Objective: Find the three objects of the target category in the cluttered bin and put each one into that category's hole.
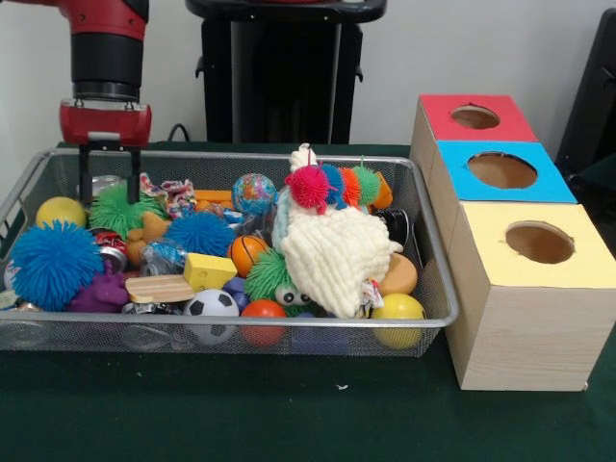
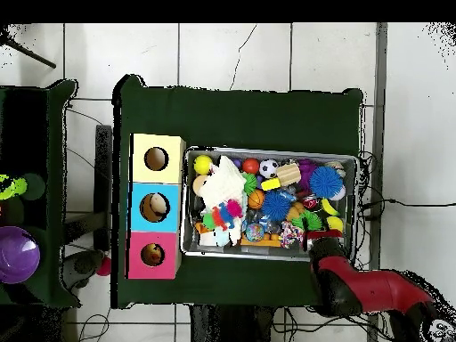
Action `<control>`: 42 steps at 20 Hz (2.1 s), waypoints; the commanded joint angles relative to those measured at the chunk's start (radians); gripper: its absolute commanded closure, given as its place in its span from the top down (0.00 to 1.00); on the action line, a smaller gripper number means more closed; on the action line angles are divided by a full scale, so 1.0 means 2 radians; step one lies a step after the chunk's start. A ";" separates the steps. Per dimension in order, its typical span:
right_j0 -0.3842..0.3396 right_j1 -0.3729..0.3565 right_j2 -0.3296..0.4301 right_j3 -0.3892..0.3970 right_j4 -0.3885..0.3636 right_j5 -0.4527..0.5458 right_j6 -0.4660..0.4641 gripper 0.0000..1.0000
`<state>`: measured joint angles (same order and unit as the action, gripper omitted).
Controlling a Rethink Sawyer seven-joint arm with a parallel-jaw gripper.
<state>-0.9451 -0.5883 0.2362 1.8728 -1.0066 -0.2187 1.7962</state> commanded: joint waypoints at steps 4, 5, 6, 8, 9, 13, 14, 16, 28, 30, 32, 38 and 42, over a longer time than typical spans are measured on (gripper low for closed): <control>0.011 -0.007 0.034 -0.014 -0.011 0.011 0.042 1.00; 0.015 -0.009 0.028 -0.014 -0.007 0.002 0.044 1.00; 0.015 -0.008 0.025 -0.013 -0.002 -0.002 0.048 1.00; 0.005 -0.002 0.033 -0.008 0.009 0.011 0.059 1.00; -0.004 0.002 0.043 -0.006 0.015 0.029 0.061 1.00; -0.028 0.007 0.073 -0.001 0.027 0.072 0.053 1.00; -0.031 0.005 0.076 0.001 0.027 0.068 0.055 1.00; -0.036 0.004 0.082 0.003 0.026 0.043 0.068 1.00; -0.058 -0.030 0.127 0.024 0.040 0.089 0.041 1.00; -0.060 -0.047 0.139 0.034 0.063 0.135 0.019 1.00; -0.052 -0.057 0.136 0.035 0.082 0.157 0.014 1.00; -0.026 -0.059 0.128 0.019 0.105 0.184 0.012 1.00; -0.006 -0.042 0.114 -0.001 0.111 0.202 0.013 1.00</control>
<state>-1.0137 -0.6897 0.4135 1.9061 -0.8300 0.0598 1.7962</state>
